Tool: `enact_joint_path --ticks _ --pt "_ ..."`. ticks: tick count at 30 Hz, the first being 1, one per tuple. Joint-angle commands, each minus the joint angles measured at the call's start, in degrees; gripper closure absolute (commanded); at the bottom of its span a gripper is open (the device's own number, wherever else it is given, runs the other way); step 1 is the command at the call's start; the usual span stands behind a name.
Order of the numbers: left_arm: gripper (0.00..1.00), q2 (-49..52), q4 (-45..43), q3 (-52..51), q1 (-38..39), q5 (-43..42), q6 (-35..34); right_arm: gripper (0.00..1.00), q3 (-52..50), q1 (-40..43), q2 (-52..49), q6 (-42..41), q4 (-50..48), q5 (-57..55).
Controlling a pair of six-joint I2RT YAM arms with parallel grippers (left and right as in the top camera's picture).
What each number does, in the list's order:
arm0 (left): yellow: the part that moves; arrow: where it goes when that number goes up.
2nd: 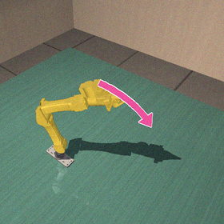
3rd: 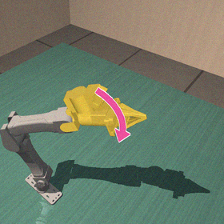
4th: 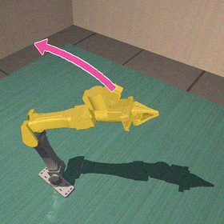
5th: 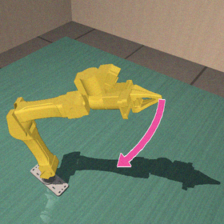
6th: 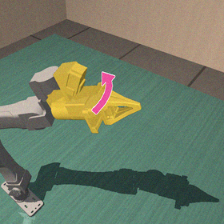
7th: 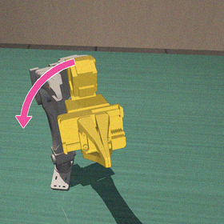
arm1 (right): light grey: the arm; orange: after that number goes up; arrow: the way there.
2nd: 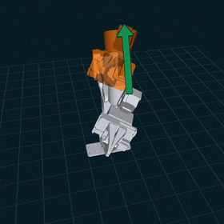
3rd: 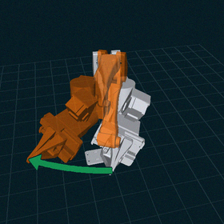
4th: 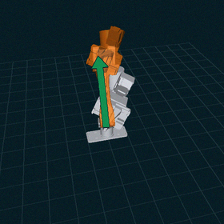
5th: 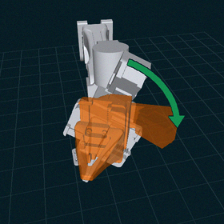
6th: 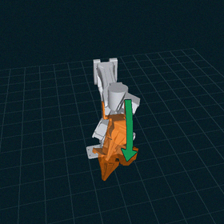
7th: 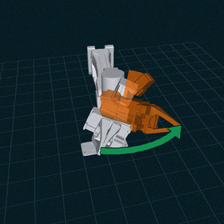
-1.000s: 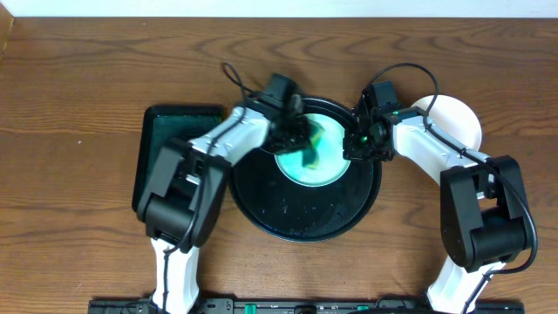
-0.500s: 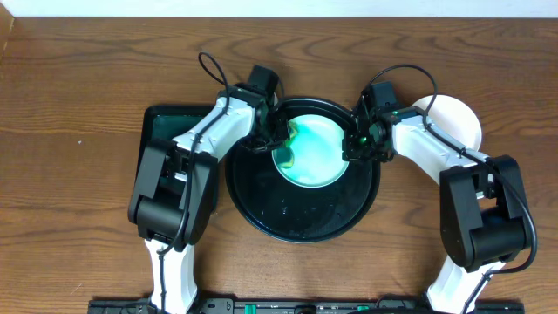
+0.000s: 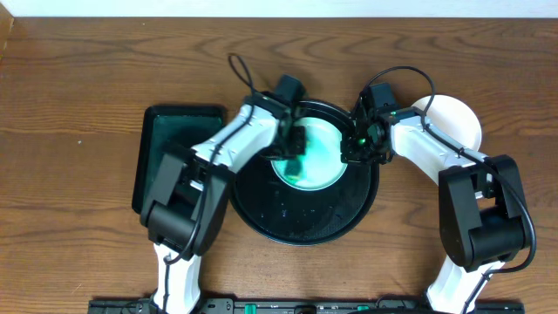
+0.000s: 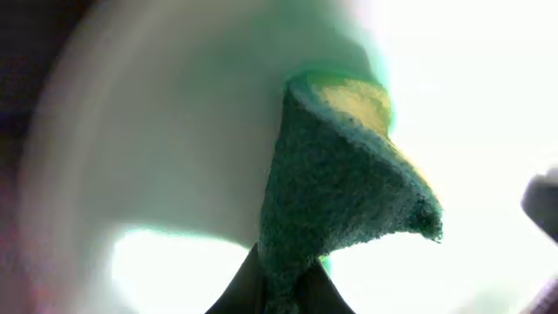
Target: Clean dirty plates on tray and stack at the side
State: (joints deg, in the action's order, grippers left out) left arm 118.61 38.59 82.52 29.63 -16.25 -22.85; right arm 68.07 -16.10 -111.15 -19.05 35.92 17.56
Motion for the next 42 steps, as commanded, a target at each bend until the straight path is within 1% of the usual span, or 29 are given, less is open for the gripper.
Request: enact_joint_path --ticks 1,5,10,14,16,18,22,27,33,39,42 --pt "0.93 3.9 -1.6 -3.1 5.5 -6.1 -1.7 0.99 -1.6 -0.5 -1.9 1.6 0.9 -2.3" --pt "0.93 3.9 -4.1 -2.9 6.3 -9.3 -1.9 0.99 -1.6 -0.5 -1.9 2.0 0.9 -2.3" --pt "0.93 3.1 -3.0 -1.6 4.0 -7.1 -2.2 0.99 -1.6 -0.5 -1.9 2.0 0.9 -2.3" --pt "0.92 0.9 2.1 0.1 0.5 -1.3 -2.1 0.99 -1.6 -0.5 -1.9 2.0 0.7 -2.3" --pt "0.93 -1.8 5.2 1.0 -1.2 3.2 -2.1 0.99 -1.6 -0.5 -1.9 2.1 -0.1 -2.3" --pt "0.93 -4.7 6.9 1.1 -2.1 5.4 -1.8 0.99 -1.6 -0.5 -1.9 2.6 -1.2 -2.3" --pt "0.93 -10.9 10.9 1.1 -3.4 5.6 -1.5 0.99 -1.5 -0.5 -1.9 3.1 -4.2 -2.8" --pt "0.93 -16.6 18.1 1.1 -5.9 6.6 -3.2 0.99 -1.5 -0.5 -0.9 5.4 -7.5 -3.2" --pt "0.93 -18.3 23.2 1.1 -11.2 6.9 -3.1 0.99 -1.5 -0.5 3.5 9.4 -9.3 -3.2" --pt "0.93 -18.0 25.0 1.1 -18.6 6.9 -3.1 0.98 -1.5 -1.4 11.5 14.8 -9.3 -3.4" --pt "0.93 -18.0 26.5 1.1 -22.9 6.9 -3.0 0.99 -1.5 -3.6 16.3 17.0 -8.9 -6.4"
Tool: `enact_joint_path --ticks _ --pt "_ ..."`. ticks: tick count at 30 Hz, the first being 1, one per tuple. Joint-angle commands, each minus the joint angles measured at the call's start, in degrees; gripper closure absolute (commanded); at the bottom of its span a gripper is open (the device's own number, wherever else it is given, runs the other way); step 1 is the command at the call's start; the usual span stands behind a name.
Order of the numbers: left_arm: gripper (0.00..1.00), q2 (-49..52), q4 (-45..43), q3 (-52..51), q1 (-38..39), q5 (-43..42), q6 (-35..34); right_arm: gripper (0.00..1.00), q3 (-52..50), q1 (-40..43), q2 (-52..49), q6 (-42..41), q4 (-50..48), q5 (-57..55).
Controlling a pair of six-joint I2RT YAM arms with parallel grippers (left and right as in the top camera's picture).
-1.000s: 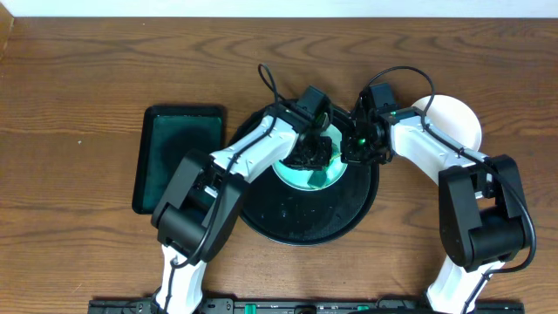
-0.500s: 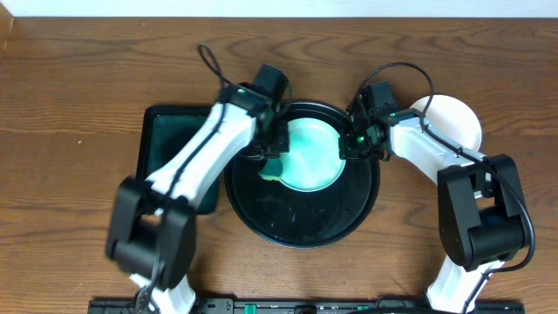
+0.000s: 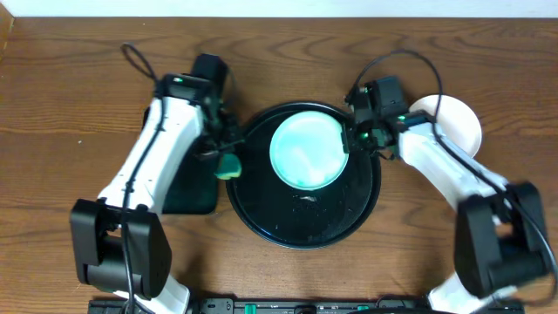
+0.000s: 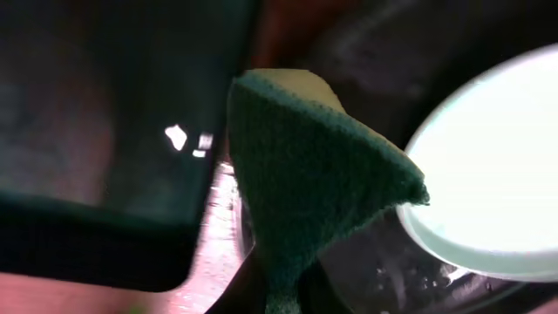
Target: Clean dirty plates on tray and stack at the side
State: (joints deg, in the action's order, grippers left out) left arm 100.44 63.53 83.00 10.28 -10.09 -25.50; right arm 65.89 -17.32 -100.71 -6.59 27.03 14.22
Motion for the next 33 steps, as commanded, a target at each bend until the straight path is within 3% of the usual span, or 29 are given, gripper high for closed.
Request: enact_joint_path --ticks 1,6,15,33 --pt "0.92 0.2 2.0 0.6 -4.6 0.7 -0.2 0.99 0.7 -3.3 7.1 4.6 0.2 -5.0" --pt "0.93 0.2 3.8 0.6 -9.6 0.7 0.6 0.99 0.7 -9.1 11.5 8.2 0.4 -14.7" --pt "0.93 0.2 4.6 0.6 -13.5 0.7 1.2 0.99 0.7 -21.5 12.8 17.9 -0.9 -45.3" --pt "0.93 0.2 3.3 0.6 -13.5 0.7 1.2 0.99 0.7 -40.4 14.1 48.8 -8.3 -80.1"
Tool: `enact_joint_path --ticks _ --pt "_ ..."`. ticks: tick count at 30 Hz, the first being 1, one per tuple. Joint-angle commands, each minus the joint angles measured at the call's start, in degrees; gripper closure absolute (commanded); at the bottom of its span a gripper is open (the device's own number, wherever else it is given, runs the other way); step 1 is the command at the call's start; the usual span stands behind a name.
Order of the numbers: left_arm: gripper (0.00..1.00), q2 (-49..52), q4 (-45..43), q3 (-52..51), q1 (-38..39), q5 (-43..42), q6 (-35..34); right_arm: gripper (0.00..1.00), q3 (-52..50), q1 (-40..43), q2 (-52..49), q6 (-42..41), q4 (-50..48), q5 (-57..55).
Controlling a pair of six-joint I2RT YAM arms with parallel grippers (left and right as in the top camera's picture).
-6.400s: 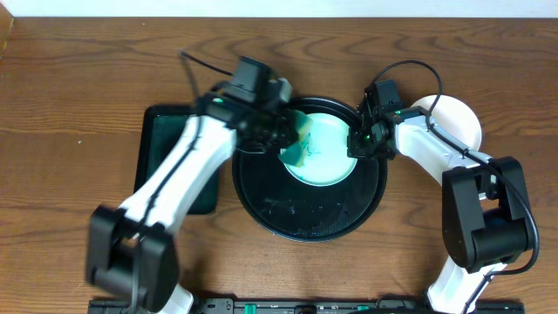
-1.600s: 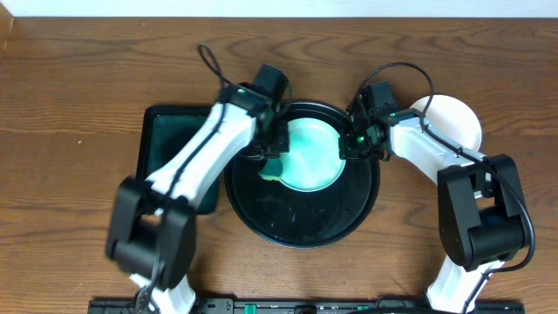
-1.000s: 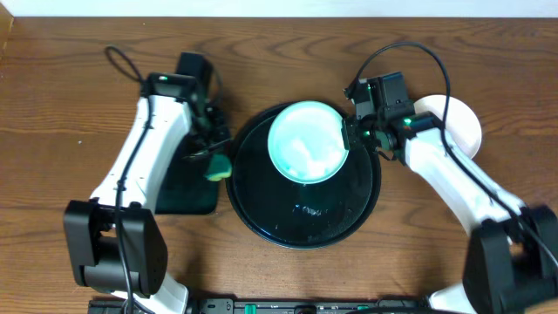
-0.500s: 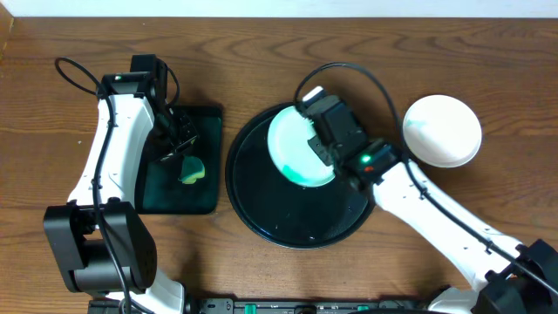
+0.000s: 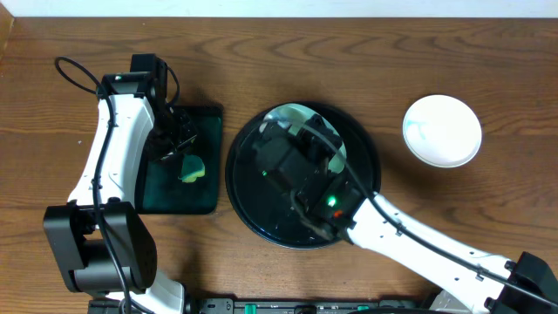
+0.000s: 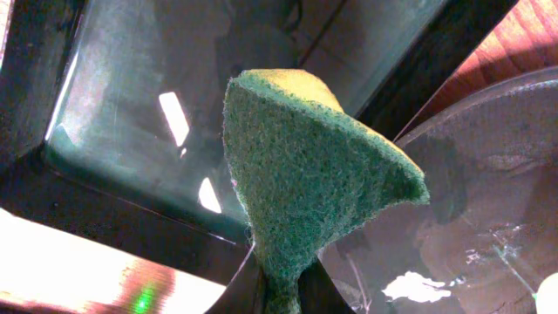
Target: Clean dirty plates on tray and stack at the side
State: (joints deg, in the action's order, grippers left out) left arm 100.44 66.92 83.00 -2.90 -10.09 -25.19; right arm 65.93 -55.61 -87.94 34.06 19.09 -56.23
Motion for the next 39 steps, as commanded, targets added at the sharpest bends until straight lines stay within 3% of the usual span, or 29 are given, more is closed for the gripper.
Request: enact_joint_path --ticks 1,12,18,20,23,26,28,31,34,37,39 --pt "0.93 0.2 -0.2 0.6 -0.3 0.7 1.0 0.99 0.6 -2.9 1.4 9.8 -0.5 -11.5" --pt "0.93 0.2 -0.2 0.6 -0.3 0.7 1.0 0.99 0.6 -7.2 1.4 21.3 -0.5 -22.7" --pt "0.93 0.2 -0.1 0.6 -0.3 0.7 1.0 0.99 0.6 -5.9 1.1 18.4 -1.1 -21.0" --pt "0.93 0.2 -0.1 0.6 -0.3 0.7 1.2 0.99 0.6 -6.7 1.0 21.5 -4.9 -26.9" --pt "0.93 0.2 -0.2 0.6 -0.3 0.7 1.1 0.99 0.6 -6.8 1.0 21.5 -7.7 -22.6" --pt "0.92 0.2 0.2 0.6 -0.3 0.7 1.2 0.99 0.6 -8.0 0.7 23.8 -11.2 -26.8" --pt "0.93 0.2 0.1 0.6 -0.3 0.7 1.1 0.99 0.6 -7.7 0.7 21.4 -10.3 -21.9" --pt "0.93 0.2 0.2 0.6 -0.3 0.7 1.2 0.99 0.6 -8.7 0.2 23.3 -10.8 -25.7" --pt "0.93 0.2 0.2 0.6 -0.3 0.7 1.4 0.99 0.6 -7.9 0.1 20.1 -9.5 -20.9" --pt "0.93 0.2 0.3 0.6 -0.3 0.7 1.6 0.99 0.6 -9.6 -0.4 24.4 -12.6 -27.7" --pt "0.93 0.2 0.1 0.6 -0.3 0.7 1.6 0.99 0.6 -8.8 -0.1 21.3 -12.2 -22.8"
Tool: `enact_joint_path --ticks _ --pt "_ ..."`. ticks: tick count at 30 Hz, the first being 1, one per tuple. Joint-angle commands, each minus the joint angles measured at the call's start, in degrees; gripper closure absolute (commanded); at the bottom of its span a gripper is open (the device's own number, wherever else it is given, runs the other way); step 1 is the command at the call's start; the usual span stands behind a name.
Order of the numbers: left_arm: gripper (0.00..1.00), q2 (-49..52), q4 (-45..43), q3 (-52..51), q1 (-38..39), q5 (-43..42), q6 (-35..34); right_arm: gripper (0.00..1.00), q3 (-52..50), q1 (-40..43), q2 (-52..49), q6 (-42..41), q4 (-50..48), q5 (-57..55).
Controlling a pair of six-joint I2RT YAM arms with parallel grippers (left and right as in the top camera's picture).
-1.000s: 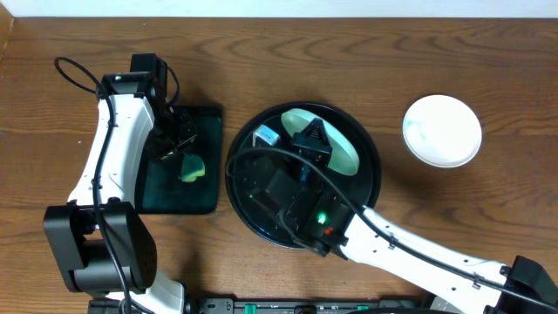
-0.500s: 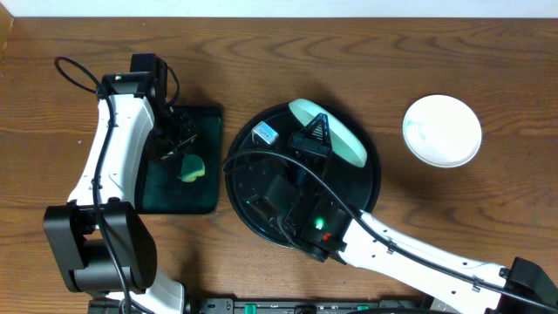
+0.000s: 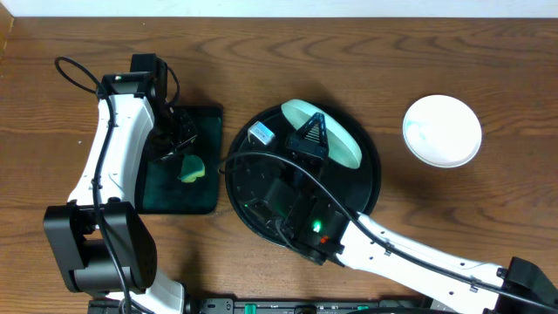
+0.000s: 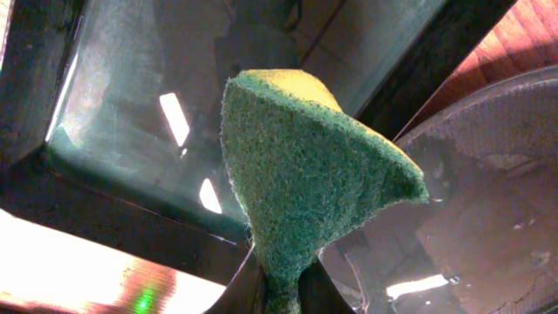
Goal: Clean dirty plates on tray and stack at the side
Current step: 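Lift and tilt the last plate up with the right gripper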
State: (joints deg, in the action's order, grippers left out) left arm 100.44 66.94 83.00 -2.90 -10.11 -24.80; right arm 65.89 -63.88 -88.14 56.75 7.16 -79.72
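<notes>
A pale green plate (image 3: 336,144) hangs tilted over the back right of the round black tray (image 3: 261,205). My right gripper (image 3: 312,133) is shut on its edge, and the raised arm crosses the tray from the lower right. A clean white plate (image 3: 442,131) lies on the table at the right. My left gripper (image 3: 186,160) (image 4: 279,281) is shut on a folded green sponge (image 3: 193,168) (image 4: 314,174), held just above the dark rectangular tray (image 3: 207,115) (image 4: 122,96).
The round tray's wet floor (image 4: 497,174) shows at the right of the left wrist view. Bare wooden table surrounds both trays. The right arm's body hides much of the round tray's middle from overhead.
The left arm and sponge have not moved. The right arm has shifted, and the pale green plate, then mostly hidden at the tray's back, now shows tilted in the right gripper.
First the left gripper pressed the sponge on the pale green plate in the round tray, with the right gripper at the plate's right edge. Then the sponge was off the plate, beside the tray. Later it hung over the rectangular tray while the right arm rose with the plate.
</notes>
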Motion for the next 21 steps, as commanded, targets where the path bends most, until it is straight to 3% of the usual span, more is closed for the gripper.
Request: enact_joint_path --ticks 1,3,6,9,12,15,21 --pt "0.93 0.2 0.1 0.6 -0.3 0.7 1.2 0.99 0.7 0.9 -0.1 -1.8 -0.2 2.0" --pt "0.93 0.2 0.3 0.6 -0.3 0.7 1.2 0.99 0.7 -0.1 -0.7 0.7 -0.9 -3.5" --pt "0.93 0.2 0.3 0.6 -0.3 0.7 1.4 0.99 0.6 1.1 -0.7 -3.1 0.3 1.8" --pt "0.93 0.2 0.4 0.6 -0.3 0.7 1.7 0.99 0.7 -0.2 -1.8 1.3 -2.8 -6.2" --pt "0.93 0.2 0.1 0.6 -0.3 0.7 1.8 0.99 0.7 0.2 -1.7 -3.5 -2.4 -1.6" --pt "0.93 0.2 0.3 0.6 -0.3 0.7 1.8 0.99 0.7 -0.5 -2.3 1.0 -5.4 -8.0" --pt "0.93 0.2 0.1 0.6 -0.3 0.7 1.8 0.99 0.6 3.1 -3.3 -12.3 -3.4 -3.3"
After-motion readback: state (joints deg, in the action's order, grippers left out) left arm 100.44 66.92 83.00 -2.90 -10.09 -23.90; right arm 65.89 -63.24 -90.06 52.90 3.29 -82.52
